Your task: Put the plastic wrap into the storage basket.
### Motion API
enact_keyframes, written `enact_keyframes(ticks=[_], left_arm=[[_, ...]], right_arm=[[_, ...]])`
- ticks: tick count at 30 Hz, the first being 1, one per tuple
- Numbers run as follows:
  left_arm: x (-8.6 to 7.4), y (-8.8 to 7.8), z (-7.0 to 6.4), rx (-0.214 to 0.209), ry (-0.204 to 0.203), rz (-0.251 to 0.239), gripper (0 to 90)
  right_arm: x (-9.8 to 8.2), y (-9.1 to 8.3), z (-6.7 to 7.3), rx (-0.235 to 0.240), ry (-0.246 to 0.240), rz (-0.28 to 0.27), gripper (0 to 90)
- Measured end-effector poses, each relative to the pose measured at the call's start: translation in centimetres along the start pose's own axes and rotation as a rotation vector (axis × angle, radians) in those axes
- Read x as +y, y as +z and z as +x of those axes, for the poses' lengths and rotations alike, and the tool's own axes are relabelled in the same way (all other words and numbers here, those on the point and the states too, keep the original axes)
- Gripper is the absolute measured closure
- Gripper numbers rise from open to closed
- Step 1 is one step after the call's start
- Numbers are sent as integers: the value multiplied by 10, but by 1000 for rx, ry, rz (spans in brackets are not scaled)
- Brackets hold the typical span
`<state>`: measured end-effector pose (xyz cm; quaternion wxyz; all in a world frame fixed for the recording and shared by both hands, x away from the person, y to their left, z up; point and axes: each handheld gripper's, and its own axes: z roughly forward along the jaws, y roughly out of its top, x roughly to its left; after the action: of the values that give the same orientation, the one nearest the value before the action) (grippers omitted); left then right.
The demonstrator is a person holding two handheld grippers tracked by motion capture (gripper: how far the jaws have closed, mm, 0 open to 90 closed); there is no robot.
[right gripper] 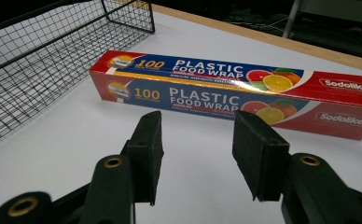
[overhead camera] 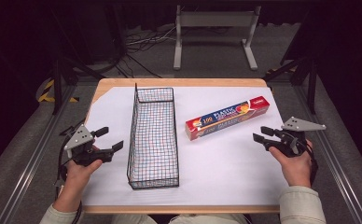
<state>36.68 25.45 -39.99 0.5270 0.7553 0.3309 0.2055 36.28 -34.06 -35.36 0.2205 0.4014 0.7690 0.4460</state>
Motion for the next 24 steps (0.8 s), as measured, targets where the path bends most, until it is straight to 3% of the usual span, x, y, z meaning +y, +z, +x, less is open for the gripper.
enact_keyframes(ticks=[9,16,24], left_arm=[[0,-7,4,10,-4,-6,193],[-1,-7,1,5,-7,4,193],[-4,-12,1,0,-21,7,193]], right_arm=[[25,22,-6,-4,-14,16,712],[51,46,-14,-26,-19,94,749],[75,73,-27,-30,-17,132,755]])
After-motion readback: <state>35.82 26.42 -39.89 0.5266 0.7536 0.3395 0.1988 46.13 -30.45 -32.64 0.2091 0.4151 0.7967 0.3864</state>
